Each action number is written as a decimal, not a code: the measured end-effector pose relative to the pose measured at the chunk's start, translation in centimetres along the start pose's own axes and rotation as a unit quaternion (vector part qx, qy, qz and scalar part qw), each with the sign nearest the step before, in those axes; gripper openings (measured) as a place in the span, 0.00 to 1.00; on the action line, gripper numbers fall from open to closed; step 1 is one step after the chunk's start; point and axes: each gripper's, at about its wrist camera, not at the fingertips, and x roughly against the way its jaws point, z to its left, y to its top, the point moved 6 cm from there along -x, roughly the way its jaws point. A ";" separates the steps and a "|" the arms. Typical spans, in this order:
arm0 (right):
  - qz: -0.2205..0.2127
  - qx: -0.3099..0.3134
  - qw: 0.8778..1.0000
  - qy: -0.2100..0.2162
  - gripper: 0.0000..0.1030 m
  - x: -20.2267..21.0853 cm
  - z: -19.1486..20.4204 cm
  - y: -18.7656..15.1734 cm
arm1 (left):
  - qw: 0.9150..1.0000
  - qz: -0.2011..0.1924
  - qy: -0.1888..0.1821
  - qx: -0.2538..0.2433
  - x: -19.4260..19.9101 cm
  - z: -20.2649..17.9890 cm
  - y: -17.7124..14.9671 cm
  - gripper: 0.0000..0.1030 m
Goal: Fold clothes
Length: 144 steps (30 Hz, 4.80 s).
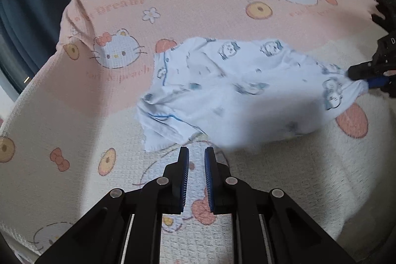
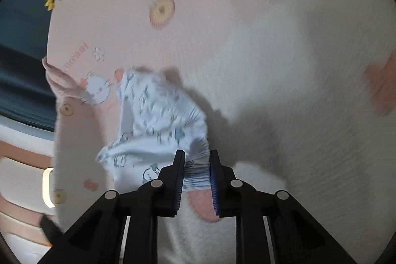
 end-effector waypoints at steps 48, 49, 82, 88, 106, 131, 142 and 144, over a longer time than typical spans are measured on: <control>0.017 0.083 0.996 -0.002 0.37 -3.2 3.0 0.9 | 0.884 0.052 -0.251 0.392 -8.1 6.3 -0.7 0.60; 0.014 0.098 0.995 -0.008 0.31 -3.4 3.3 1.0 | 0.882 0.049 -0.254 0.393 -8.5 6.3 -0.5 0.56; 0.007 0.248 0.969 -0.021 0.28 -3.9 7.8 2.2 | 0.831 0.039 -0.329 0.446 -8.1 9.2 2.6 0.08; 0.033 0.305 0.952 0.016 0.59 -4.6 10.1 -1.2 | 0.824 0.082 -0.325 0.457 -8.2 7.9 -0.4 0.08; 0.064 0.480 0.873 -0.052 0.59 -6.9 11.3 -6.5 | 0.766 0.135 -0.370 0.508 -8.6 2.7 -4.8 0.09; 0.035 0.343 0.938 -0.040 0.12 -9.0 9.6 1.4 | 0.912 0.071 -0.215 0.342 -7.8 3.8 -1.3 0.67; 0.071 0.311 0.946 -0.060 0.11 -12.3 8.4 1.7 | 0.923 0.056 -0.226 0.307 -9.5 4.6 -1.6 0.63; 0.068 0.310 0.946 -0.061 0.09 -12.6 8.5 2.0 | 0.925 0.052 -0.223 0.302 -9.7 4.6 -1.4 0.44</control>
